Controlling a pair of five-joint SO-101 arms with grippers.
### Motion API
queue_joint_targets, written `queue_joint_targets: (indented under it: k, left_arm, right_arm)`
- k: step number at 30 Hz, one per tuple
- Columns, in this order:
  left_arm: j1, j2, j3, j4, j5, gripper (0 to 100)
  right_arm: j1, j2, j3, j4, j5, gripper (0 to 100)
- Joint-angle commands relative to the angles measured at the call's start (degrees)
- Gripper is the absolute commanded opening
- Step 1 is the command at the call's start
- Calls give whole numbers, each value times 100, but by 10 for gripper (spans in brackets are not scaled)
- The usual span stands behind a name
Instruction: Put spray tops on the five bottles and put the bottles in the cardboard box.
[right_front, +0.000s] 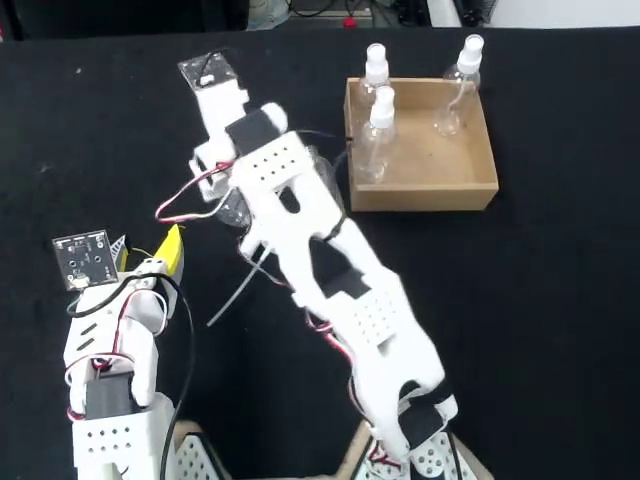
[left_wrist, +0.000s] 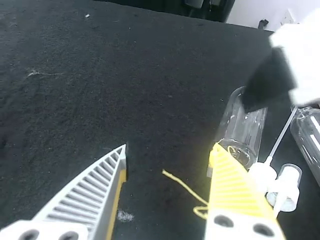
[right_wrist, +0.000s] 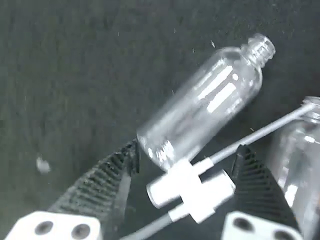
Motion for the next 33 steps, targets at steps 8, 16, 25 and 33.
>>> queue_joint_targets:
  k: [8, 16, 25, 33]
  left_arm:
    - [-75, -97, 119, -26, 18, 256]
    - [-75, -97, 119, -26, 18, 256]
    - [-75, -97, 119, -26, 18, 256]
    - [-136, -97, 110, -26, 18, 256]
  right_arm:
    - [-62, 664, 75, -1486, -1310, 284]
    - [141, 734, 136, -1618, -1591, 284]
    - [273, 1068, -145, -1670, -1556, 279]
    - [308, 1059, -207, -1433, -1363, 283]
